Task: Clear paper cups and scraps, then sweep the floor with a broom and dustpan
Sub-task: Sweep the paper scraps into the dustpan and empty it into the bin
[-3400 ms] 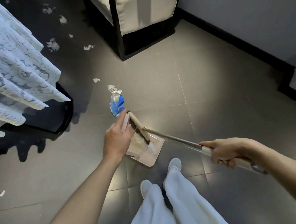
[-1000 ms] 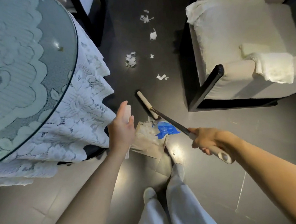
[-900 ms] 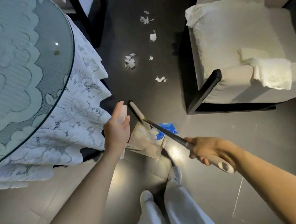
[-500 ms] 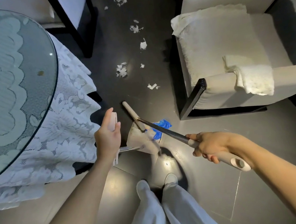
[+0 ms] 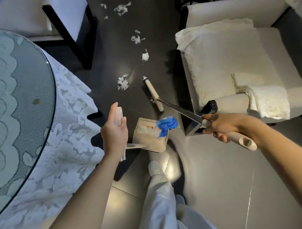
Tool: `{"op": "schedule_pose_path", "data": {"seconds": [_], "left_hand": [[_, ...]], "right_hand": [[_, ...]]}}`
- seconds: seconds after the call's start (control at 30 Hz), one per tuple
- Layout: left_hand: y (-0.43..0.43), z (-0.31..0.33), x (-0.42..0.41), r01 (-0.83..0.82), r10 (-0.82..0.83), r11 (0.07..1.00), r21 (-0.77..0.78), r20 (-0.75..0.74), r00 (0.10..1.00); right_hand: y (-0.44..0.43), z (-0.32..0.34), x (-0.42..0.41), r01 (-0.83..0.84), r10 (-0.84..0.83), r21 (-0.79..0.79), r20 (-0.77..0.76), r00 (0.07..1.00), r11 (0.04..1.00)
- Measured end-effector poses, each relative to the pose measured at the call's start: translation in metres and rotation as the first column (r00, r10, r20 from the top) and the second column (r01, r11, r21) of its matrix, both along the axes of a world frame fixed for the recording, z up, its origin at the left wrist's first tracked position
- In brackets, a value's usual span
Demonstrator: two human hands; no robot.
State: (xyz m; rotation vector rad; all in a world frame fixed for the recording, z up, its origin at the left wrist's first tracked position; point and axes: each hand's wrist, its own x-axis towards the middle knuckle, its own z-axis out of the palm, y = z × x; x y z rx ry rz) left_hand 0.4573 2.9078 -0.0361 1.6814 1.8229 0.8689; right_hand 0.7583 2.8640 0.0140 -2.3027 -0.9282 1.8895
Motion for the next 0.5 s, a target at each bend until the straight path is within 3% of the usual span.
{"op": "schedule_pose_path", "data": {"seconds": [0.23, 0.4, 0.5], "left_hand": [[0.069, -0.009, -0.008, 0.182, -0.18, 0.979, -0.088, 0.027, 0.983], [0.09, -0.003, 0.021, 0.318, -0.322, 0.94, -0.12, -0.014, 0.947], [0.087, 0.0, 0.037, 0.358, -0.362, 0.924, -0.134, -0.013, 0.932]], "right_hand": [[0.057, -0.027, 0.007, 0.024, -0.022, -0.027, 0.086, 0.996, 0.999], [0.034, -0.039, -0.003, -0.042, 0.053, -0.082, 0.14, 0.989, 0.996], [0.006, -0.042, -0.023, 0.011, 0.004, -0.117, 0.12, 0.993, 0.993]]}}
